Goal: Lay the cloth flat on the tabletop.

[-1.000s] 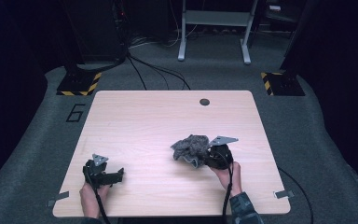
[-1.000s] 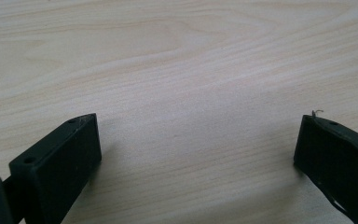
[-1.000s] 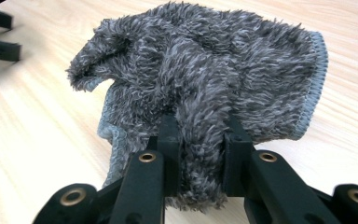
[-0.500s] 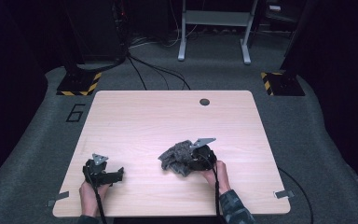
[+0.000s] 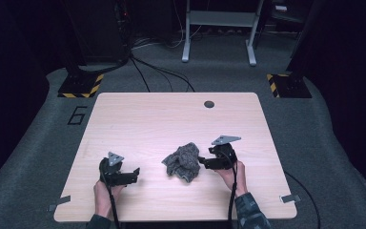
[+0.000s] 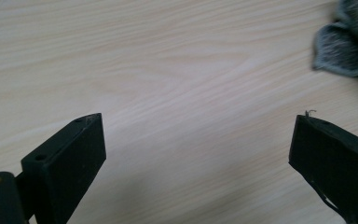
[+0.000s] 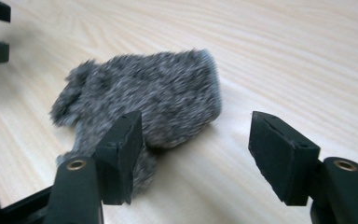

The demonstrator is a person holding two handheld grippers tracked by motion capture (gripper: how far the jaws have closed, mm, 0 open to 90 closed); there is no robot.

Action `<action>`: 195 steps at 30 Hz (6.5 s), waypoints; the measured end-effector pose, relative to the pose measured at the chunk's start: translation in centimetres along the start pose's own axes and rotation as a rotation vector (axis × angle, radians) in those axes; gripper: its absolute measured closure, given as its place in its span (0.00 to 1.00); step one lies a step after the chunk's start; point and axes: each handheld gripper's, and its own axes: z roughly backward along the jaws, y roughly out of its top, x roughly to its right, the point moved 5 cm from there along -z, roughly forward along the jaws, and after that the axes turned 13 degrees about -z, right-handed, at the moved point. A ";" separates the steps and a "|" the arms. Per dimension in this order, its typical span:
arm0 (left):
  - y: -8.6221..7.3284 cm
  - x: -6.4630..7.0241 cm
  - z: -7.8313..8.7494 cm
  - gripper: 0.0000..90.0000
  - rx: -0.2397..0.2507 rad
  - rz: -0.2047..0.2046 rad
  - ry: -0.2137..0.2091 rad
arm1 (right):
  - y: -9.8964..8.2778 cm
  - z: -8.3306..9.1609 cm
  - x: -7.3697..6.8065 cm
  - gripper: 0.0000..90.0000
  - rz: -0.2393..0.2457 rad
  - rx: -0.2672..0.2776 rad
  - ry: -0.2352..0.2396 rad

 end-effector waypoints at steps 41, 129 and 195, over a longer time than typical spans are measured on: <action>5.3 6.0 -6.3 1.00 -0.062 -0.270 -0.183 | 1.4 -2.6 0.7 0.96 0.025 -0.056 -0.039; 4.5 3.0 -5.8 0.98 -0.110 -0.221 -0.155 | -1.6 -1.3 6.6 0.99 -0.061 -0.193 -0.248; 6.0 1.7 -7.3 0.62 -0.167 -0.149 -0.207 | 6.1 -7.3 3.4 0.65 0.060 -0.321 -0.216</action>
